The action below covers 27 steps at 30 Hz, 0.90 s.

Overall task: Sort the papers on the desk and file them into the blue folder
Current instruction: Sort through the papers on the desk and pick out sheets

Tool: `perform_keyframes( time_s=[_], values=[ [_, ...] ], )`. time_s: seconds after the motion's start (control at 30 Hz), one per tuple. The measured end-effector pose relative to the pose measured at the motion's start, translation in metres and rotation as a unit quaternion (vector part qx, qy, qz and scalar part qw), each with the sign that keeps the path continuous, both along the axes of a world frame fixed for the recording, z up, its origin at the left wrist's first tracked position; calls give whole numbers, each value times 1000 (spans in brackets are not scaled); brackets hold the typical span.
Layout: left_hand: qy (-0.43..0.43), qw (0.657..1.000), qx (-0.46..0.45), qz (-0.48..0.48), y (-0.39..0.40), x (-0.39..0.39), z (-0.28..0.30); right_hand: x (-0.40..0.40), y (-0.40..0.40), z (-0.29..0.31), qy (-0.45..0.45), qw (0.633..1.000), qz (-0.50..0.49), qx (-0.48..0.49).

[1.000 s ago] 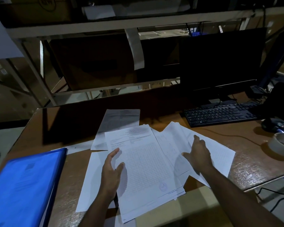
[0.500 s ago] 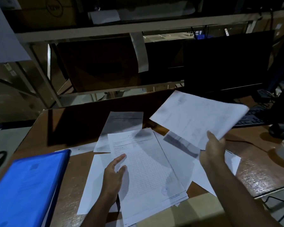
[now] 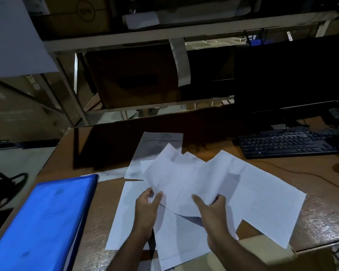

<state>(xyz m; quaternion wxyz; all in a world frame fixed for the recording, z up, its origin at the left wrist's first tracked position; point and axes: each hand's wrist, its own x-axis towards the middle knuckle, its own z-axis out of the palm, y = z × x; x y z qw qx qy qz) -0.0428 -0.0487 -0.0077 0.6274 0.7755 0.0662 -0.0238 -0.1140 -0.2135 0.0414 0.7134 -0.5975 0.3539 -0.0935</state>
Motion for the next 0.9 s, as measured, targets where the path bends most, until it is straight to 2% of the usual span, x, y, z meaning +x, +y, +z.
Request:
perform_keyframes(
  time_s=[0.1,0.2,0.37,0.67,0.73,0.9],
  values=[
    [28,999,-4,30,1,2,-3,0,-15,6,26,998,-40,-49],
    [40,998,-19,34,2,4,-5,1,-43,5,10,994,-81,-72],
    [31,998,-32,37,2,3,-4,5,-70,-8,58,990,-13,-131],
    [30,998,-32,41,3,3,-4,12,-83,-20,69,990,22,-118],
    [32,996,-67,53,3,0,2,16,-93,-18,82,982,52,-160],
    [123,951,-283,-16,6,-3,14,33,-130,-7,138,931,127,-312]
  ],
)
